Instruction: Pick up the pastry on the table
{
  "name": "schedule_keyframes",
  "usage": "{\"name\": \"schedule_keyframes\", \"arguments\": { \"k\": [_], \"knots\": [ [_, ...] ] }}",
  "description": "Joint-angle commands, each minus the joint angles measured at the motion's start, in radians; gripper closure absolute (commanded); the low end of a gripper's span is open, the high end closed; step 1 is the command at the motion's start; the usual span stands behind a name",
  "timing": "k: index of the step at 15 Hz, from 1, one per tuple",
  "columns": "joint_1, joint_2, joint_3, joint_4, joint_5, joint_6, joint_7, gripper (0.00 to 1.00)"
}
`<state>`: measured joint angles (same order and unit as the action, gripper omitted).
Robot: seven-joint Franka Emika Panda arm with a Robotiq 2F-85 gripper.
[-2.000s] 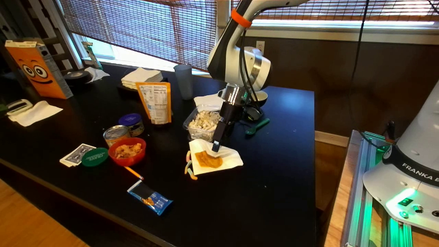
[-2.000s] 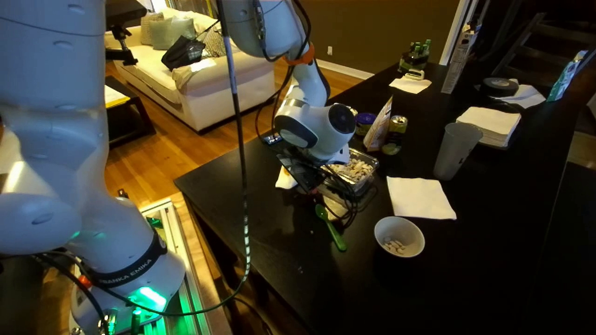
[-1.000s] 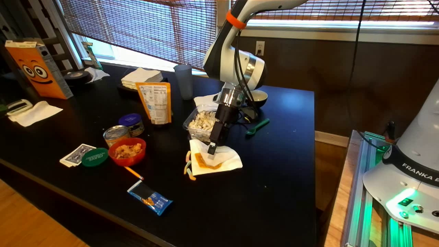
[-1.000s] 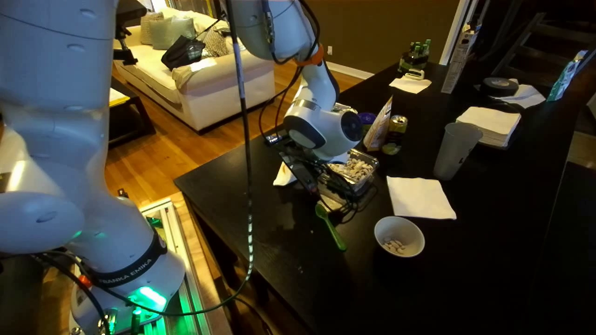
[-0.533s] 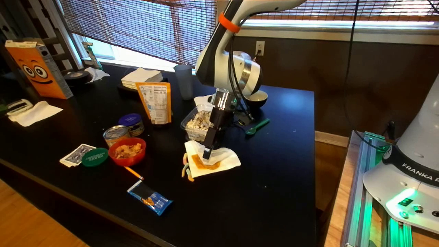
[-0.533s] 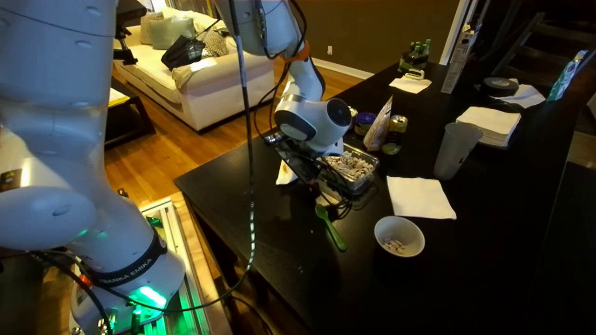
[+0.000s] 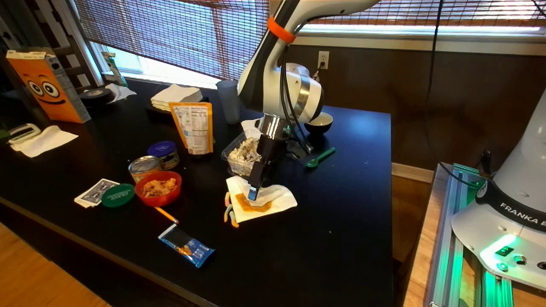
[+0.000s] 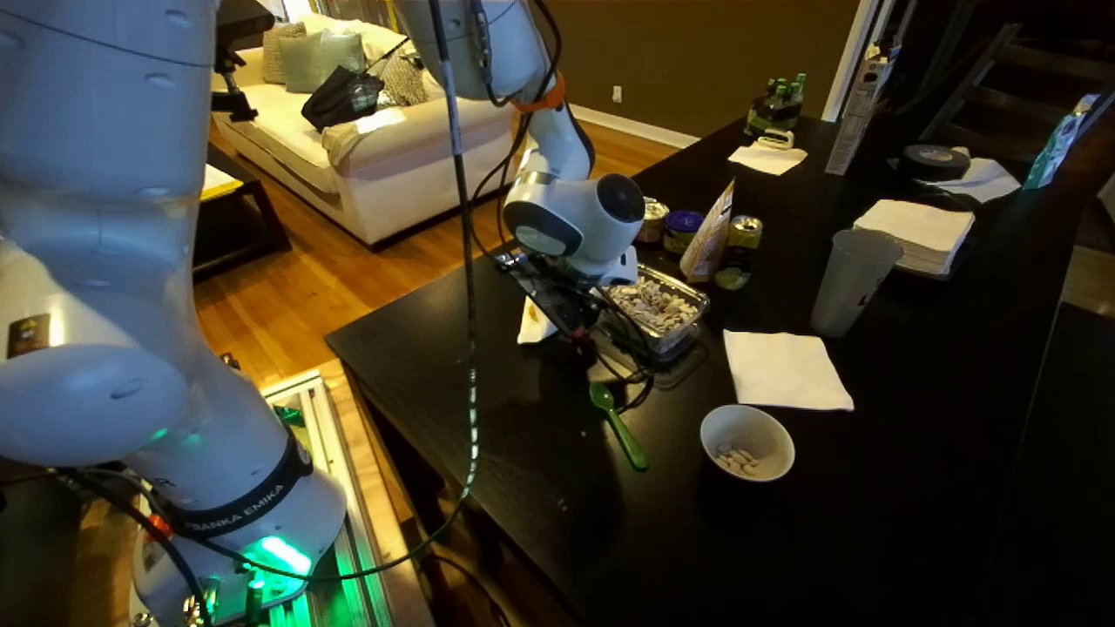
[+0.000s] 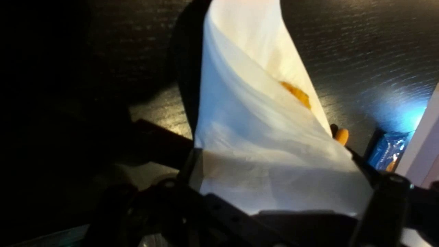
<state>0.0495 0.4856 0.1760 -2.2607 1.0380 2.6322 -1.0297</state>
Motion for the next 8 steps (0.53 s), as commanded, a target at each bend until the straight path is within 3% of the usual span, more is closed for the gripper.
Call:
{"name": "schedule_keyframes", "arguments": {
  "k": [1,8],
  "knots": [
    [0.025,-0.033,-0.001,-0.028,-0.033,0.057,0.061,0.00],
    [0.091,-0.096,-0.005,-0.086,-0.066,0.135,0.087,0.00]
  ]
}}
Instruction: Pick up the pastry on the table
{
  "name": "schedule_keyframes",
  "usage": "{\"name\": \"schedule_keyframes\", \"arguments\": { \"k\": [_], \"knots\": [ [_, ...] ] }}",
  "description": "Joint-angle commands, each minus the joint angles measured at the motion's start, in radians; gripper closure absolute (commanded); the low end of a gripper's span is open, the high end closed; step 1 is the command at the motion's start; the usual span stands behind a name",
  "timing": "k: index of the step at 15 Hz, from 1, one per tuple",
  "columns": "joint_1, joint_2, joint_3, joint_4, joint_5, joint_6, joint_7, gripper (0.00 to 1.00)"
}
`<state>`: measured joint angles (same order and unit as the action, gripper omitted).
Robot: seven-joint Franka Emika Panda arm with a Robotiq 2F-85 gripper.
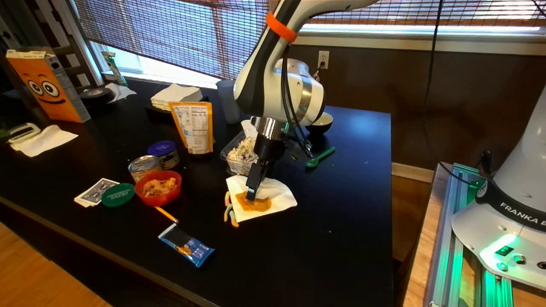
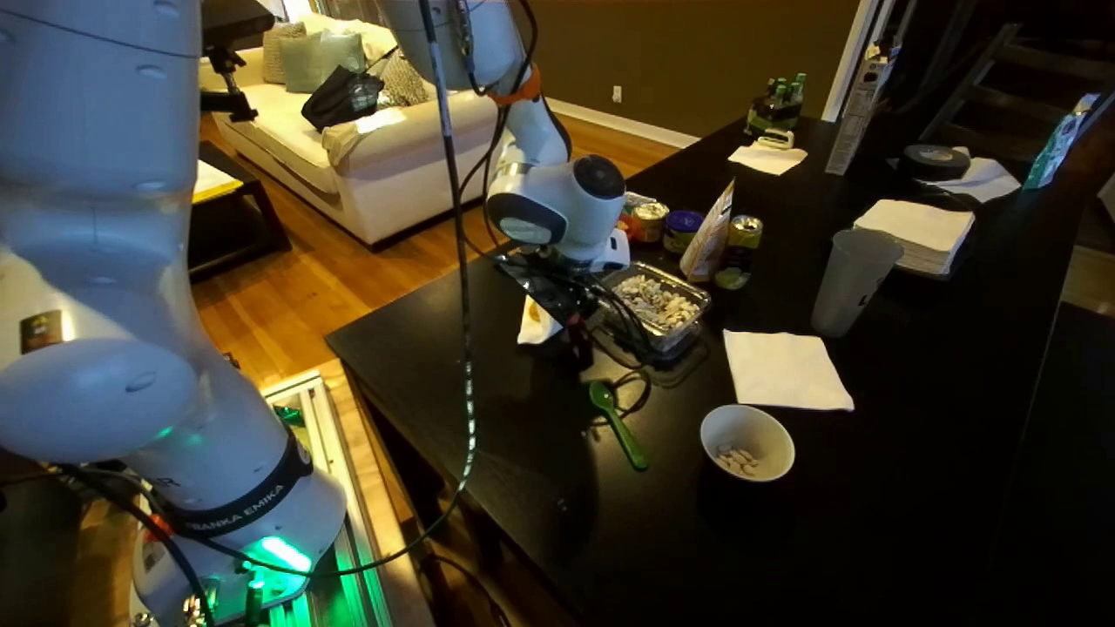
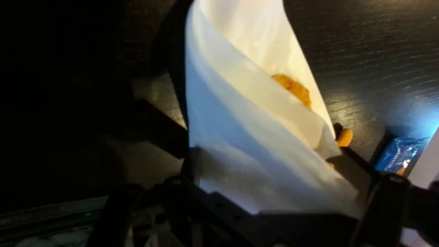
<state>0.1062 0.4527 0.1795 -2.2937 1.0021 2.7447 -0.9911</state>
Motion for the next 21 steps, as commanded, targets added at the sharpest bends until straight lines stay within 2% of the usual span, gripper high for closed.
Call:
{"name": "schedule_keyframes", "arguments": {
  "k": [1,6,10,11,14,19,20,21],
  "knots": [
    [0.041,-0.077,-0.009,-0.063,-0.031,0.014,0.058,0.00],
    [0.065,-0.125,-0.018,-0.094,-0.054,-0.010,0.119,0.00],
    [0.035,-0.098,-0.006,-0.058,-0.036,-0.076,0.077,0.00],
    [-0.008,-0.091,0.030,-0.046,-0.040,-0.099,0.071,0.00],
    [-0.031,-0.071,0.034,-0.018,-0.032,-0.154,0.059,0.00],
    [-0.047,-0.023,0.028,0.026,-0.034,-0.148,0.014,0.00],
    [-0.053,-0.012,0.030,0.036,-0.033,-0.159,0.003,0.11],
    [-0.056,-0.001,0.031,0.043,-0.032,-0.158,-0.005,0.26]
  ]
}}
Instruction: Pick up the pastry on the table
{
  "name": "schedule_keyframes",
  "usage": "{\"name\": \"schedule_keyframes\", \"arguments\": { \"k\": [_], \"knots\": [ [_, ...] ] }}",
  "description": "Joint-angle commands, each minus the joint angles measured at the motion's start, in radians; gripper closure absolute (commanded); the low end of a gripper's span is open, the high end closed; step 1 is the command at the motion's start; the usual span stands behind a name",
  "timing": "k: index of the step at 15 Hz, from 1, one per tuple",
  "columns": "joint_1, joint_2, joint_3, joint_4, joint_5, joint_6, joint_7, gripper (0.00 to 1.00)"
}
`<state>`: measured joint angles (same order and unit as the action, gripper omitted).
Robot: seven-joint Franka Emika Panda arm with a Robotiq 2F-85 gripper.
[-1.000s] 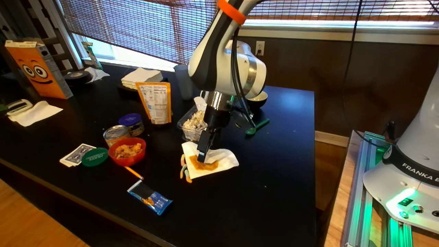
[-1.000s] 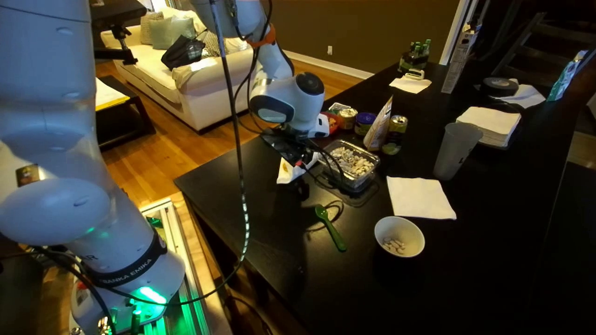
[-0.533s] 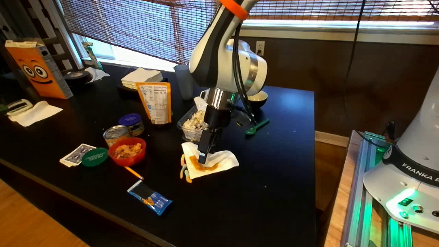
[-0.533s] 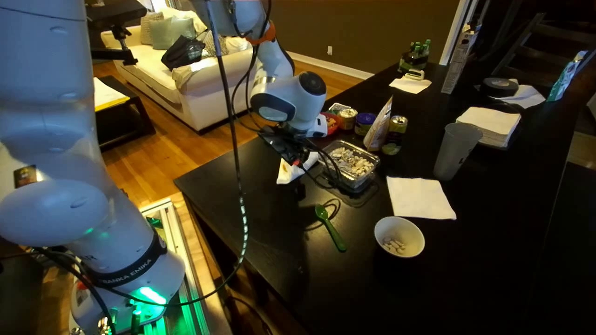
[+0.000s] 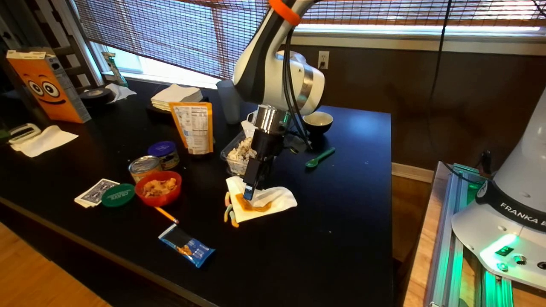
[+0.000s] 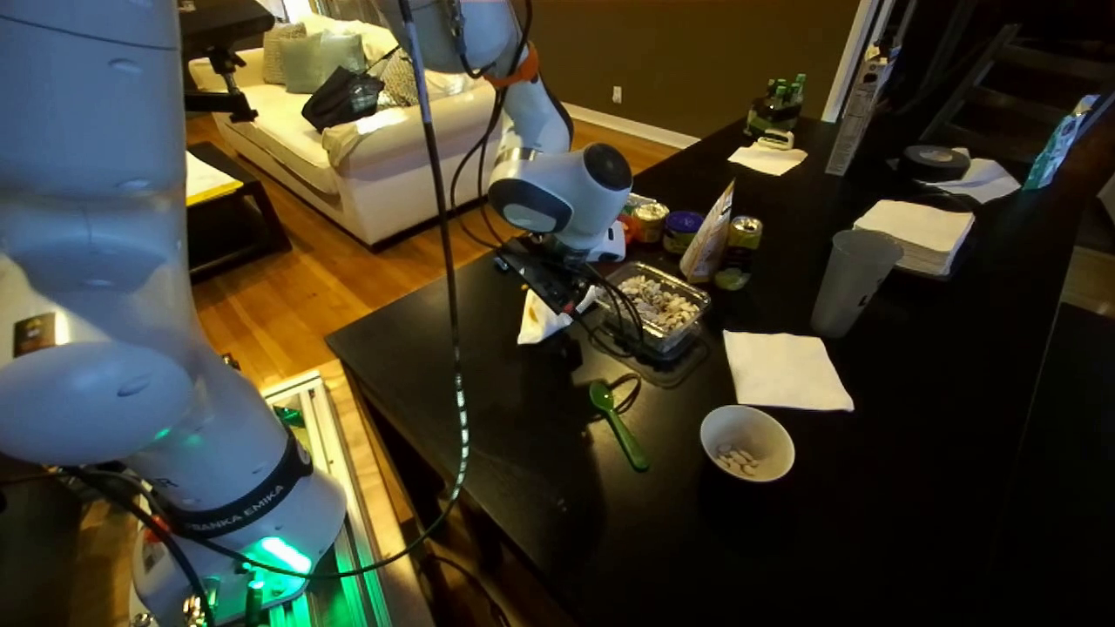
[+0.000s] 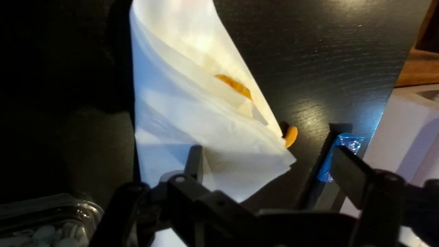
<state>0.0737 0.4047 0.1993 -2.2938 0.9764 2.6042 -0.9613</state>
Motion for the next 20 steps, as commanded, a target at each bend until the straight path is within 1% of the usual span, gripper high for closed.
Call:
{"name": "schedule_keyframes", "arguments": {
  "k": [1,3,7,10,12,16,20],
  "knots": [
    [-0.027,0.055,0.013,0.050,-0.007,-0.022,-0.041,0.34],
    [-0.033,0.068,0.016,0.060,-0.005,-0.031,-0.050,0.50],
    [-0.046,0.076,0.017,0.073,0.002,-0.068,-0.051,0.76],
    [-0.040,0.077,0.012,0.070,-0.002,-0.046,-0.051,0.99],
    [-0.036,0.080,0.010,0.066,-0.004,-0.027,-0.053,1.00],
    [-0.030,0.089,0.009,0.062,-0.017,-0.002,-0.060,1.00],
    [-0.027,0.103,0.011,0.064,-0.046,-0.012,-0.062,1.00]
  ]
}}
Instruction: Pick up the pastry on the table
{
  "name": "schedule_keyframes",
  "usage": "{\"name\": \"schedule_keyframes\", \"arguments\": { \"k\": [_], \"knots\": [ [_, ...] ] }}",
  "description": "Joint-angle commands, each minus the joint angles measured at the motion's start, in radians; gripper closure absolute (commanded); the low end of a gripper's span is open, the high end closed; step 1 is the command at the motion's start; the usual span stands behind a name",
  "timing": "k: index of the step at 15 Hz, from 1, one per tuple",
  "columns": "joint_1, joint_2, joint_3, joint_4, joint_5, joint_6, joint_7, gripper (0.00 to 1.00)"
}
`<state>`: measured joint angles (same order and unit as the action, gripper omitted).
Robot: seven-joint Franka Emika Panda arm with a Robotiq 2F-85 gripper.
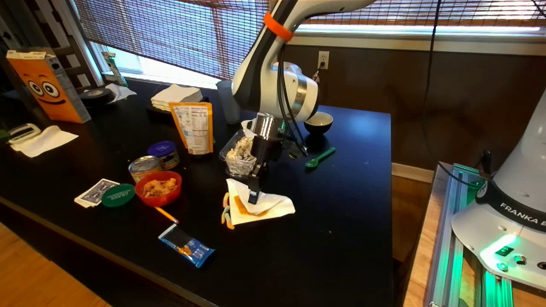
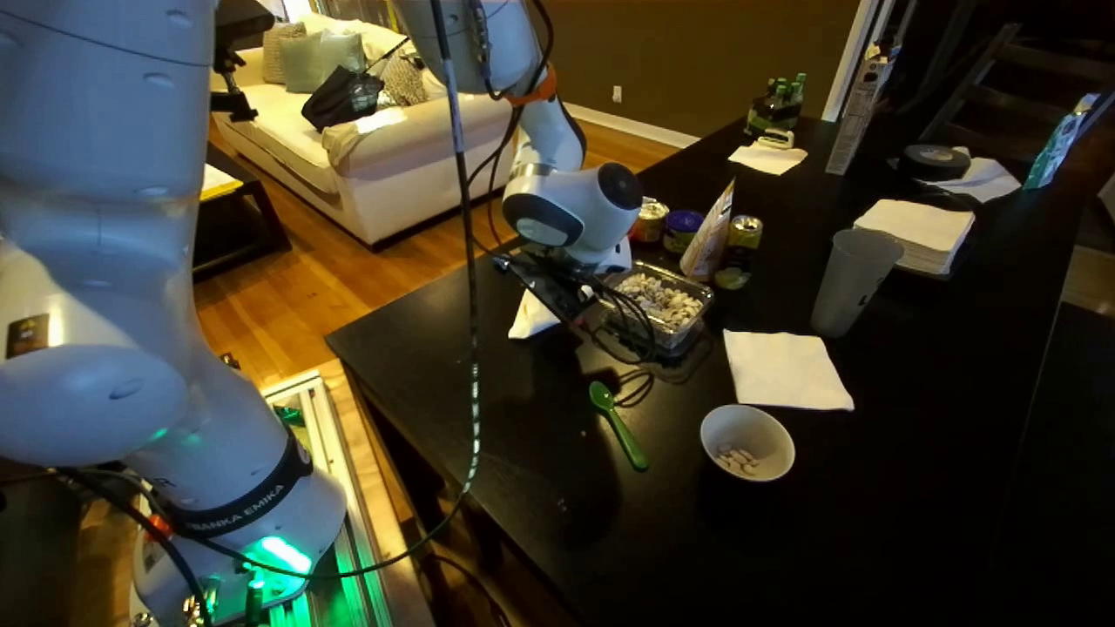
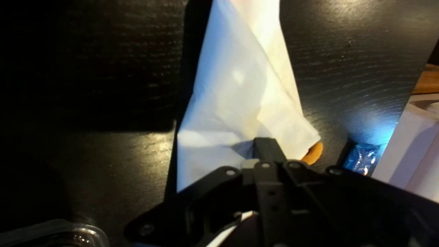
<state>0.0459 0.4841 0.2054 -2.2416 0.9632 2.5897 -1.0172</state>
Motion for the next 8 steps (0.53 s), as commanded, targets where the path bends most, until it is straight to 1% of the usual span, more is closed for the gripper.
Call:
{"name": "schedule_keyframes", "arguments": {
  "k": [1,7,8],
  "knots": [
    [-0.009,0.000,0.009,0.000,-0.012,0.001,0.005,0.99],
    [-0.009,0.001,0.010,0.000,-0.017,0.002,0.005,1.00],
    [0.005,0.005,0.000,-0.003,-0.025,0.028,0.035,1.00]
  ]
}}
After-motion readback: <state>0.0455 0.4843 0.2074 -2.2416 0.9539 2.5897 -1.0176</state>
